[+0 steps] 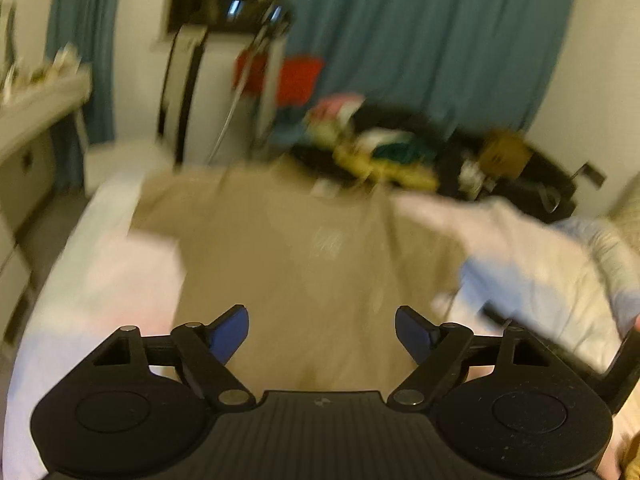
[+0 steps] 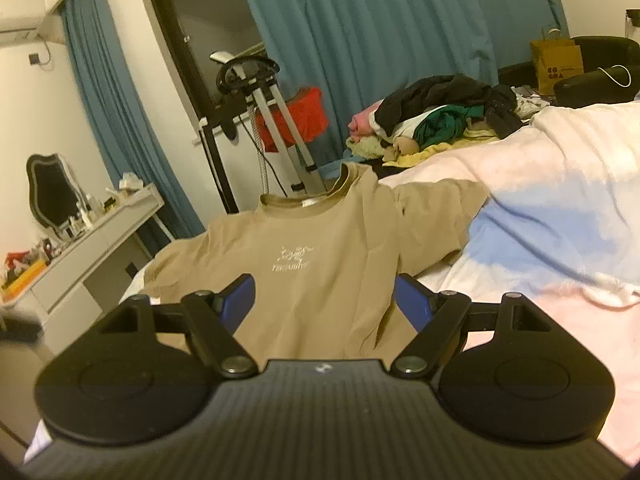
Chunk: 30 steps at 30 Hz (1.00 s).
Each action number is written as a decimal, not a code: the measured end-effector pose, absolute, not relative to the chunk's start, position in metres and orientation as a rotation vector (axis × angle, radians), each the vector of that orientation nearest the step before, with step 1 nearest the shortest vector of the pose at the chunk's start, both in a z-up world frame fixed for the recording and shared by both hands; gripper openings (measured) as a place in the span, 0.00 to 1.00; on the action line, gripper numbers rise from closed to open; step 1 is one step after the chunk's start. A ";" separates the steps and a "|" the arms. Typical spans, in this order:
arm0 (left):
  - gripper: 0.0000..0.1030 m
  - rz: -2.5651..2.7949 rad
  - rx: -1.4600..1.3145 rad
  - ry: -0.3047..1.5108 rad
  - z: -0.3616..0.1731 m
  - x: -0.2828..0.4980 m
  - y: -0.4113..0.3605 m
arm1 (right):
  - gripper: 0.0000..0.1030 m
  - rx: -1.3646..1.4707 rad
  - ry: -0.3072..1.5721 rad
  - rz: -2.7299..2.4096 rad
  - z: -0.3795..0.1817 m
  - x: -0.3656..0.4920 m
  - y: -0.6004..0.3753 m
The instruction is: Fold clothes
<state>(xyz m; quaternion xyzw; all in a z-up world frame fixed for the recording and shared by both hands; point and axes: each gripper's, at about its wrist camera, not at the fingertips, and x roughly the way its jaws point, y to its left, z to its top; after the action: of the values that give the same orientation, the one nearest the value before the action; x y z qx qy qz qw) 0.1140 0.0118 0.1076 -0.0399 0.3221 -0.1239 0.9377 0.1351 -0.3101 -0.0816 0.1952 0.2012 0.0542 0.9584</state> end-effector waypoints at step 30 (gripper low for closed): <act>0.89 -0.175 -0.145 0.666 -0.099 0.185 -0.040 | 0.69 1.151 0.340 -0.012 -0.227 0.331 -0.399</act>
<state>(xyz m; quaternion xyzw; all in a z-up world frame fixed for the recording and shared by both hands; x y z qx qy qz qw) 0.1848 -0.0397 -0.0988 -0.0711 0.3261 -0.0855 0.9388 0.3307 -0.3991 -0.2270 0.5414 0.1599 -0.0056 0.8254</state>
